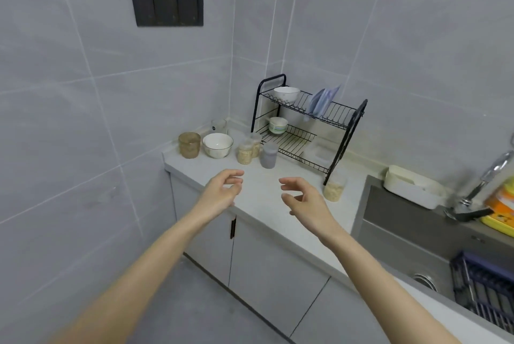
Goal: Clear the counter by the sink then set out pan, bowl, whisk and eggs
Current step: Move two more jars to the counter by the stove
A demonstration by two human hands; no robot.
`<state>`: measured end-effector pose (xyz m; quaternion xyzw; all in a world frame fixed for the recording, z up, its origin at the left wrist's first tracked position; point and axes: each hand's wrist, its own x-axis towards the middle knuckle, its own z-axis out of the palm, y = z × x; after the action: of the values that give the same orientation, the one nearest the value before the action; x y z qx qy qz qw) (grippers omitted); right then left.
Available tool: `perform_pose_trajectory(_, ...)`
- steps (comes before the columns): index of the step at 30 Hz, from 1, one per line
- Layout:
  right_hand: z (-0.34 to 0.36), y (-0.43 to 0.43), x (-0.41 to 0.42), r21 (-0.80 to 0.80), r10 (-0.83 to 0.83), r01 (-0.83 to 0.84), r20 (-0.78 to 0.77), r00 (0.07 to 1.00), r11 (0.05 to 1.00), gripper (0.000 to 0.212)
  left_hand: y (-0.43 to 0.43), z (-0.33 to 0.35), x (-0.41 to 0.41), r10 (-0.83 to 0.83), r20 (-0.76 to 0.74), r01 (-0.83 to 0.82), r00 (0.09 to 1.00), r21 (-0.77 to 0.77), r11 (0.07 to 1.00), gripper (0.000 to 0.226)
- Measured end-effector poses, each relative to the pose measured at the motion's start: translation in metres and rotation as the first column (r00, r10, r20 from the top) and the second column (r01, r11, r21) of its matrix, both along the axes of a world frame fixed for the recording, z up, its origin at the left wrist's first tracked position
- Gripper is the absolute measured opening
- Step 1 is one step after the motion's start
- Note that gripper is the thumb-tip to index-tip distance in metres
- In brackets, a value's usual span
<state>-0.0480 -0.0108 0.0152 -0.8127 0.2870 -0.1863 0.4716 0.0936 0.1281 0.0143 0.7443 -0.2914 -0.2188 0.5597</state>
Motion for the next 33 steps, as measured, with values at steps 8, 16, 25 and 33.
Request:
perform_pose_trajectory(8,-0.003,-0.081,0.119,-0.099,0.008,-0.011,-0.034,0.999,0.995,0.033,-0.079,-0.004,0.115,-0.026,0.029,0.024,0.999,0.067,0.998,0.031)
perform_pose_trajectory(16,-0.029,-0.156,0.21,-0.232,0.035,-0.067,-0.14,0.99,0.97,0.038,-0.15,-0.03,0.195,-0.042,0.088,0.032,0.995,0.111,0.993,0.03)
perform_pose_trajectory(25,-0.076,-0.252,0.303,-0.299,0.099,-0.194,-0.304,0.948,0.935,0.046,-0.229,-0.076,0.273,-0.126,0.23,0.044,0.965,0.332,0.942,0.051)
perform_pose_trajectory(33,-0.122,-0.313,0.375,-0.267,0.161,-0.291,-0.418,0.894,0.919,0.057,-0.287,-0.131,0.322,-0.225,0.376,-0.07,0.899,0.63,0.773,0.086)
